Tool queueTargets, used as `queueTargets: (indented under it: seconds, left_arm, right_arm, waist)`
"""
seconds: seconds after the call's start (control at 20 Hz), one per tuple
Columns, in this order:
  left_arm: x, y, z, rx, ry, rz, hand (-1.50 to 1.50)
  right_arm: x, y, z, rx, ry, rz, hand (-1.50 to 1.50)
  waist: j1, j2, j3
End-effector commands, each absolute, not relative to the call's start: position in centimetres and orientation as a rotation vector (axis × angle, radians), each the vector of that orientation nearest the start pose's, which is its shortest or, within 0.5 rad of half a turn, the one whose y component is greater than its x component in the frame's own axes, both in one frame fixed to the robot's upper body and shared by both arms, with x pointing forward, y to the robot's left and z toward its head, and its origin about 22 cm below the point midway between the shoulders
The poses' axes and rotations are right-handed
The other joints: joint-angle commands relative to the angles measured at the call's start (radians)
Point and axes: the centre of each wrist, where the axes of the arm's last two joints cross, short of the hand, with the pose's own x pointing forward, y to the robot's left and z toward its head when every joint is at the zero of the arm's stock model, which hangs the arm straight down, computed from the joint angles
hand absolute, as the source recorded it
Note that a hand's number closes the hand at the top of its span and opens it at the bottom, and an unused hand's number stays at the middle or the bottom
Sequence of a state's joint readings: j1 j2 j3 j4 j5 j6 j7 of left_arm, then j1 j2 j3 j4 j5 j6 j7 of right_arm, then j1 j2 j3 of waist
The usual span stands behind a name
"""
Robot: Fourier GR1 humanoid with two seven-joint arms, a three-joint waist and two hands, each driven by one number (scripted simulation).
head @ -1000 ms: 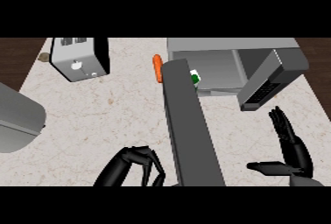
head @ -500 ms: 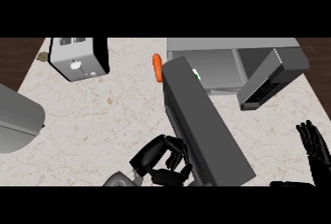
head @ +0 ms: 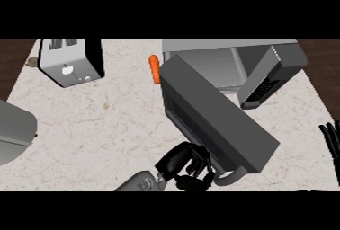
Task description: Pick up the milk, place it into the microwave and close the microwave
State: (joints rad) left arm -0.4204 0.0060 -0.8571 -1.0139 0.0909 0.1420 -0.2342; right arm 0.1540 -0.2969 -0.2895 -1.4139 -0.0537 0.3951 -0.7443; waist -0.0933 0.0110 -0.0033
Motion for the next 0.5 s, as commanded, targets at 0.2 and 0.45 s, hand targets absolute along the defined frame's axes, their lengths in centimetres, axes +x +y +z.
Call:
queueTargets:
  seconds: [0.2,0.45]
  left_arm:
    - [24.4,2.3,-5.1,-0.267,-1.566,-0.754,1.50]
    - [26.5,1.6,-2.7,-0.239,-1.629,-0.628,1.50]
  right_arm:
    - [20.0,-38.3,1.8,0.052,-2.162,0.292,-1.50]
    - [20.6,-37.9,3.6,0.128,-2.153,0.345,-1.50]
  waist:
    - [-0.068,0.009,-0.004]
    - [-0.098,0.015,-0.006]
